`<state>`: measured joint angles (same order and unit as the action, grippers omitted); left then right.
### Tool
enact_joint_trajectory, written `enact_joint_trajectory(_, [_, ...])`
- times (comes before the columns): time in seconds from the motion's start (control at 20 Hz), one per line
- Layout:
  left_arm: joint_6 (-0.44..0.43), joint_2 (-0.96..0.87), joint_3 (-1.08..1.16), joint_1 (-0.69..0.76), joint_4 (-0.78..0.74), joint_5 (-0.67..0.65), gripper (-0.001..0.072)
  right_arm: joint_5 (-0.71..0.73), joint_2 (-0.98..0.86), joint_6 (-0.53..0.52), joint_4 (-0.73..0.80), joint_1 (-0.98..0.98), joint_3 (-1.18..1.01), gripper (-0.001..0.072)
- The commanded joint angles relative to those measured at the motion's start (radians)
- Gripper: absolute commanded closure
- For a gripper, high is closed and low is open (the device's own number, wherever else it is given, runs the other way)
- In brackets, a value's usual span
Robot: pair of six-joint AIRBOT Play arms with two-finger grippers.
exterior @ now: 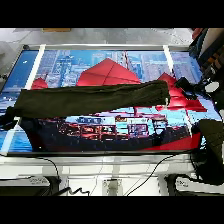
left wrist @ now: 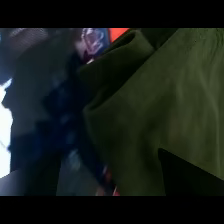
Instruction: Fold the clothes and pants, and hang the long-sleeved shirts on hangers.
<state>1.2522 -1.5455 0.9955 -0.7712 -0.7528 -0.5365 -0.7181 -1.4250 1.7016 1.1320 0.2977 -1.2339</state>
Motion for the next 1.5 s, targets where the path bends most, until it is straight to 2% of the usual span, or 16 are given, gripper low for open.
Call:
enact_joint_trajectory(0.0, [-0.004, -0.045, -0.002, 0.112, 0.029, 0.248, 0.001, -0.016, 0.001, -0.001, -0.018, 0.0, 0.0, 0.0029])
enact_joint_trajectory(0.1, [-0.004, -0.064, 0.002, 0.167, 0.028, 0.341, 0.0011, -0.033, 0.001, -0.002, -0.018, 0.0, 0.0, 0.003])
enact_joint_trajectory(0.25, [-0.003, -0.121, 0.047, 0.198, 0.029, 0.356, 0.0025, -0.079, 0.001, -0.024, -0.019, 0.0, 0.0, 0.003])
enact_joint_trajectory(0.35, [-0.004, -0.138, 0.072, 0.203, 0.028, 0.36, 0.0286, -0.111, 0.001, -0.048, -0.019, 0.0, 0.0, 0.0031])
enact_joint_trajectory(0.4, [-0.004, -0.137, 0.082, 0.204, 0.028, 0.378, 0.0372, -0.127, 0.001, -0.053, -0.019, 0.0, 0.0, 0.0033])
enact_joint_trajectory(0.45, [-0.004, -0.133, 0.1, 0.203, 0.028, 0.385, 0.0453, -0.144, 0.002, -0.072, -0.019, 0.0, 0.0, 0.0075])
enact_joint_trajectory(0.5, [-0.005, -0.125, 0.122, 0.2, 0.027, 0.371, 0.0669, -0.162, 0.003, -0.09, -0.019, 0.001, 0.0, 0.0154])
enact_joint_trajectory(0.55, [-0.013, -0.116, 0.145, 0.2, -0.002, 0.352, 0.0697, -0.174, 0.004, -0.108, -0.018, 0.001, 0.0, 0.0213])
enact_joint_trajectory(0.65, [-0.012, -0.102, 0.211, 0.202, -0.108, 0.246, 0.0698, -0.182, 0.011, -0.132, -0.018, 0.001, 0.0, 0.0339])
enact_joint_trajectory(0.75, [-0.012, -0.097, 0.298, 0.203, -0.192, 0.065, 0.0698, -0.183, 0.027, -0.159, -0.032, -0.001, 0.0, 0.0556])
enact_joint_trajectory(0.8, [-0.012, -0.094, 0.34, 0.203, -0.213, -0.015, 0.0698, -0.179, 0.036, -0.177, -0.04, -0.006, 0.0, 0.0634])
enact_joint_trajectory(0.9, [-0.012, -0.077, 0.4, 0.203, -0.215, -0.103, 0.0698, -0.169, 0.045, -0.18, -0.041, -0.036, -0.018, 0.068])
enact_joint_trajectory(1.05, [-0.012, -0.014, 0.446, 0.216, -0.212, -0.142, 0.0698, -0.089, 0.045, -0.18, -0.04, -0.138, -0.064, 0.0677])
enact_joint_trajectory(1.3, [-0.12, 0.142, 0.457, 0.271, -0.212, -0.143, 0.0698, 0.209, 0.029, -0.165, -0.028, -0.38, -0.105, 0.068])
enact_joint_trajectory(1.35, [-0.12, 0.169, 0.457, 0.286, -0.212, -0.143, 0.0698, 0.23, 0.006, -0.157, -0.028, -0.423, -0.124, 0.068])
enact_joint_trajectory(1.45, [-0.12, 0.225, 0.457, 0.323, -0.212, -0.143, 0.0698, 0.172, -0.074, -0.146, -0.029, -0.501, -0.205, 0.068])
